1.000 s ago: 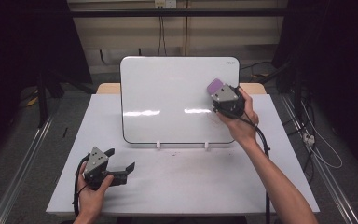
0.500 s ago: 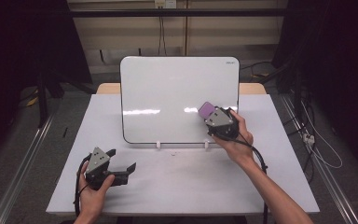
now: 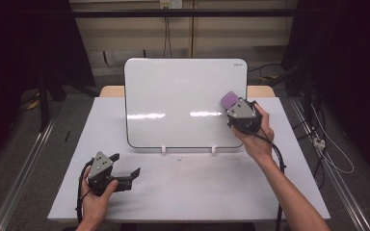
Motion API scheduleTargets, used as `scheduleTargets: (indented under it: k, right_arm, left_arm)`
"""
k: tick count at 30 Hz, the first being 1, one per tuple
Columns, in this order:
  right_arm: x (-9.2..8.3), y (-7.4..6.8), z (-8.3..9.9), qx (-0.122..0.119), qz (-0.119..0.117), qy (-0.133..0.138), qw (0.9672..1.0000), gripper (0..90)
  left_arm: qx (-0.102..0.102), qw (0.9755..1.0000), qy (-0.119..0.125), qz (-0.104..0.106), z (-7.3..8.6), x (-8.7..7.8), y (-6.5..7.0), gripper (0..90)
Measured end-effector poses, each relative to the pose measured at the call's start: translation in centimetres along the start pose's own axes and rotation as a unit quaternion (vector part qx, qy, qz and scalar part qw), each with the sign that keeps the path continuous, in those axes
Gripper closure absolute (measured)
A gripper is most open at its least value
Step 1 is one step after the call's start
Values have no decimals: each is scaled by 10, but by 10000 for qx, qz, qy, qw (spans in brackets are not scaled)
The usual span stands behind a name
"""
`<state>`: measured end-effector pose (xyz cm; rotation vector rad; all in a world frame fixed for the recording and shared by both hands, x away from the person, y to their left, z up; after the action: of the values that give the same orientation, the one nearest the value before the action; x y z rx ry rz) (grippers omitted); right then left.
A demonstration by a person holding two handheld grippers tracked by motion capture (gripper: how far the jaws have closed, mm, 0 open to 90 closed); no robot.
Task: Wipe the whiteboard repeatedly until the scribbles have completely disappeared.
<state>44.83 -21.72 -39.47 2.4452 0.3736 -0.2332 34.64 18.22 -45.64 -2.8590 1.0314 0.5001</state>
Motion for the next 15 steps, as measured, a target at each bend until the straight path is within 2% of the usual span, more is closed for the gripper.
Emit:
scheduleTargets:
  k: [5, 6, 8, 11, 12, 13, 15]
  right_arm:
    - [-10, -32, 8, -307, -295, 72, 9991, 422]
    - [-11, -38, 10, -318, -347, 85, 9989, 423]
    - [-15, -52, 13, -369, -504, 119, 9980, 422]
    - [-19, -69, 17, -489, -727, 131, 9961, 422]
    - [-21, -72, 18, -526, -758, 151, 9956, 422]
    - [-21, -73, 20, -527, -765, 157, 9956, 422]
    - [-22, -72, 21, -451, -801, 155, 9956, 422]
  left_arm:
    - [95, 9999, -26, 25, -1, 0, 1, 80]
    - [35, 10000, 12, 32, -1, 0, 3, 80]
    - [100, 9999, -22, 29, -1, 0, 2, 81]
    - [85, 10000, -13, 44, -1, 0, 3, 83]
    - [110, 9999, -2, 38, -1, -1, 2, 83]
    - [40, 10000, 26, 16, -1, -1, 2, 83]
    - [58, 10000, -13, 19, 0, -1, 1, 83]
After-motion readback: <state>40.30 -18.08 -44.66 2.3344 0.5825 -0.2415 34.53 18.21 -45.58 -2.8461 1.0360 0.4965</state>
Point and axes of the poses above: each handheld gripper's, and its own axes: x roughly forward along the jaws, z roughly out of its underside, y roughly to its right, the point moved 4 cm from there along x, roughly forward along the jaws, and after that the axes turned 9 degrees about y, right-handed, at the moved point
